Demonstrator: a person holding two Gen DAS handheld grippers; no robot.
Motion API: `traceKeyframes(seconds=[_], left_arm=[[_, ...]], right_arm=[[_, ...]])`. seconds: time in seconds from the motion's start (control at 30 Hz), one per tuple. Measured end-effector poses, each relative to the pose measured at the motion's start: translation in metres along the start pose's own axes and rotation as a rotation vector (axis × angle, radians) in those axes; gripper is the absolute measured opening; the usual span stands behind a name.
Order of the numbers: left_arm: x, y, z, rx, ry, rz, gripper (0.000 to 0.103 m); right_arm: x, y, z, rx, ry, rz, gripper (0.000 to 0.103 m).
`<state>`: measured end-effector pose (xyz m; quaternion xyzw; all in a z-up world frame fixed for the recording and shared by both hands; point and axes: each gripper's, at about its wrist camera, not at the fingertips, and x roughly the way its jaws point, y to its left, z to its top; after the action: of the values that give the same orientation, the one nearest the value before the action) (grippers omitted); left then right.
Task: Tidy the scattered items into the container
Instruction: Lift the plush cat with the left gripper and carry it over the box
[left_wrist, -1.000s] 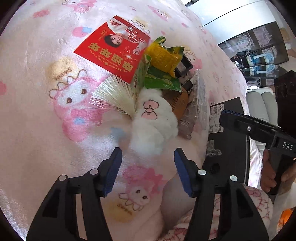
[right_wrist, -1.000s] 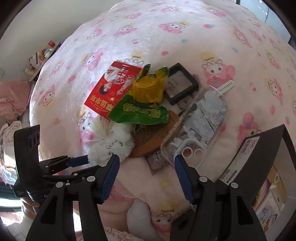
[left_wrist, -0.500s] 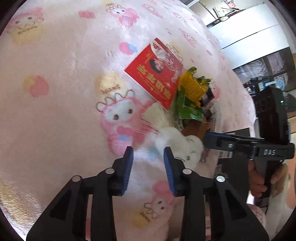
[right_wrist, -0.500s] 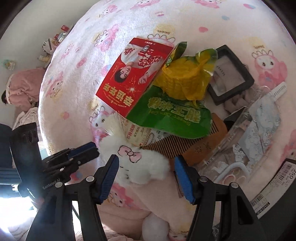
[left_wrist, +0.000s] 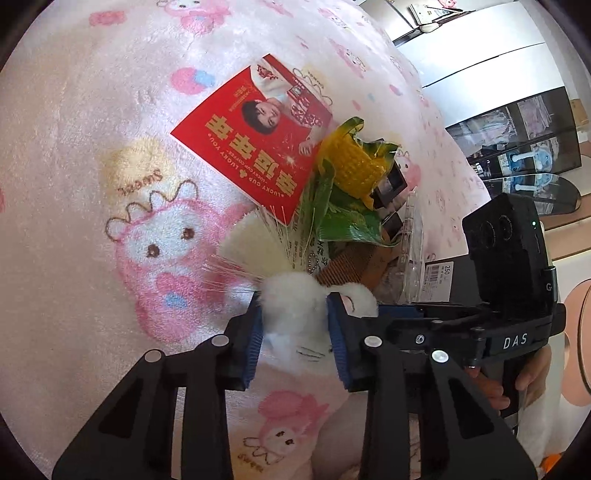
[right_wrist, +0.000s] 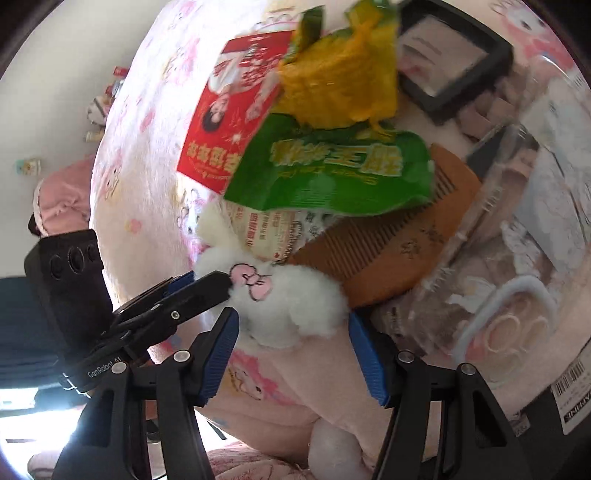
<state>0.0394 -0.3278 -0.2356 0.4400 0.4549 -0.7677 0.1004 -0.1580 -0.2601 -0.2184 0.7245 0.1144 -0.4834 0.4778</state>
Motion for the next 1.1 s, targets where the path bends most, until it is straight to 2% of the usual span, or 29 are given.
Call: traceKeyframes(seconds=[0.07, 0.13, 0.2, 0.3, 0.4, 0.5, 0.6, 0.7, 0.77, 0.83, 0.93, 1.0, 1.1], left_arm=[[-0.011, -0.009, -0.001, 0.023, -0.019, 0.007, 0.029], [-0.024, -0.024, 0.000, 0.049, -0.024, -0.027, 0.029], [-0.042, -0.048, 0.000, 0.099, -0.034, -0.064, 0.029], [-0.066, -0.098, -0.006, 0.198, -0.042, -0.131, 0.029], [-0.071, -0.159, -0.029, 0.305, -0.016, -0.194, 0.029], [-0.051, -0.220, -0.058, 0.393, 0.056, -0.250, 0.029], [-0.019, -0.278, -0.086, 0.458, 0.172, -0.293, 0.029], [0.008, -0.337, -0.119, 0.570, 0.233, -0.276, 0.029], [0.026, -0.370, -0.145, 0.675, 0.248, -0.244, 0.029], [0.051, -0.394, -0.164, 0.734, 0.303, -0.217, 0.029], [0.089, -0.414, -0.180, 0.770, 0.406, -0.213, 0.030], [0.106, -0.412, -0.183, 0.772, 0.439, -0.236, 0.030], [0.130, -0.389, -0.180, 0.676, 0.500, -0.246, 0.030]], right_arm=[[-0.008, 0.004, -0.001, -0.017, -0.039, 0.013, 0.048], [-0.028, 0.006, -0.005, -0.008, -0.113, 0.023, 0.041], [-0.056, 0.012, -0.018, -0.006, -0.199, 0.047, 0.041], [-0.109, 0.028, -0.060, -0.040, -0.346, 0.033, 0.041], [-0.157, 0.035, -0.118, -0.040, -0.477, -0.001, 0.041], [-0.196, 0.015, -0.189, 0.037, -0.582, -0.035, 0.041], [-0.240, -0.015, -0.260, 0.140, -0.678, -0.101, 0.041], [-0.272, -0.054, -0.317, 0.254, -0.735, -0.142, 0.041], [-0.278, -0.074, -0.346, 0.310, -0.757, -0.188, 0.041], [-0.285, -0.093, -0.374, 0.362, -0.768, -0.230, 0.041], [-0.276, -0.123, -0.392, 0.443, -0.784, -0.276, 0.041], [-0.270, -0.137, -0.399, 0.475, -0.792, -0.298, 0.041], [-0.250, -0.152, -0.393, 0.517, -0.782, -0.297, 0.041]])
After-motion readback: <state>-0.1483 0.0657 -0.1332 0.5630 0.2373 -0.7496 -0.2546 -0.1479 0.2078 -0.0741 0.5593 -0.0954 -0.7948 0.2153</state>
